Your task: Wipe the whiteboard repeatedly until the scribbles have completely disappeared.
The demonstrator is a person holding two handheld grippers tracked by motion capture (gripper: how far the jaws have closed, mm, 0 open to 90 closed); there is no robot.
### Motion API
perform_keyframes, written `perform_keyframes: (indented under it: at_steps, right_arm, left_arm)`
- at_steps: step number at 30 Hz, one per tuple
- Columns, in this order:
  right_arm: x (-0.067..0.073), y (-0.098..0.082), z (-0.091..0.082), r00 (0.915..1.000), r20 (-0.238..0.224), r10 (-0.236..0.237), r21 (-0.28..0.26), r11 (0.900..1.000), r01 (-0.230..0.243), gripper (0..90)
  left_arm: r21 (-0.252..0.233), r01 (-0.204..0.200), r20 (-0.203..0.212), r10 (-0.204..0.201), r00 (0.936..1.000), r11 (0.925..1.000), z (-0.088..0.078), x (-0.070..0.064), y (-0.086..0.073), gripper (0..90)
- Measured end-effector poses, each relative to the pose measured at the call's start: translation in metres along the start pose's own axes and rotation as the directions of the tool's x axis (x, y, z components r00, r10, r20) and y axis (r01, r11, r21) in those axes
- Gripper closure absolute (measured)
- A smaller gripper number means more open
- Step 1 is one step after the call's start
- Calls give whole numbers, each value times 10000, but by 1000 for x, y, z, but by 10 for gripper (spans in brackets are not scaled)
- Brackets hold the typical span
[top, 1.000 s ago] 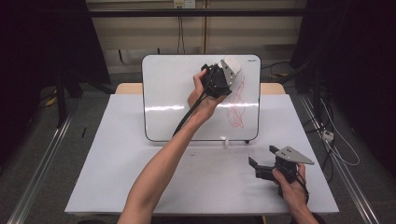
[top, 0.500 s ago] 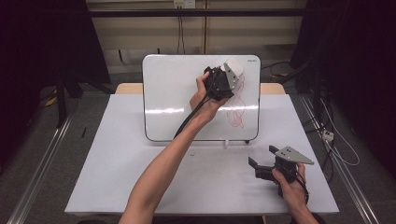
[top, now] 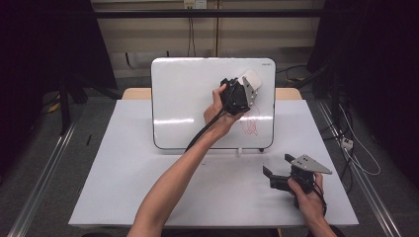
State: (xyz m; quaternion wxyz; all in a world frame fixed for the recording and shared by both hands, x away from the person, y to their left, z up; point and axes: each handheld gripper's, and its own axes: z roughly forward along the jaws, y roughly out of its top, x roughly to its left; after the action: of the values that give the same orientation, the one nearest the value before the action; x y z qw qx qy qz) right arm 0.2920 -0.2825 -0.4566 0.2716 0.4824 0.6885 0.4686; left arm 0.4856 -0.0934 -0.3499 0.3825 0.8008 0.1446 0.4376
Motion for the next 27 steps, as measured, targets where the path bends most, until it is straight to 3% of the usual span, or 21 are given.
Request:
perform_keyframes:
  at_steps: [7,12,19,27]
  right_arm:
    - [0,0,0,10000,9,-13,-4,10000,13,61]
    - [0,0,0,10000,12,-24,-13,10000,24,61]
    - [-1,0,-1,10000,-6,-12,-29,10000,12,61]
    - [-1,0,-1,10000,-33,61,-22,10000,-62,61]
  left_arm:
    - [-108,-303,163,305,9994,9995,-7,-21,-8,311]
    - [123,-272,373,267,9989,9996,-7,-17,-5,311]
    - [187,-158,320,152,9994,9997,-4,-5,4,311]
    - [358,382,169,-388,9991,9986,1,19,15,310]
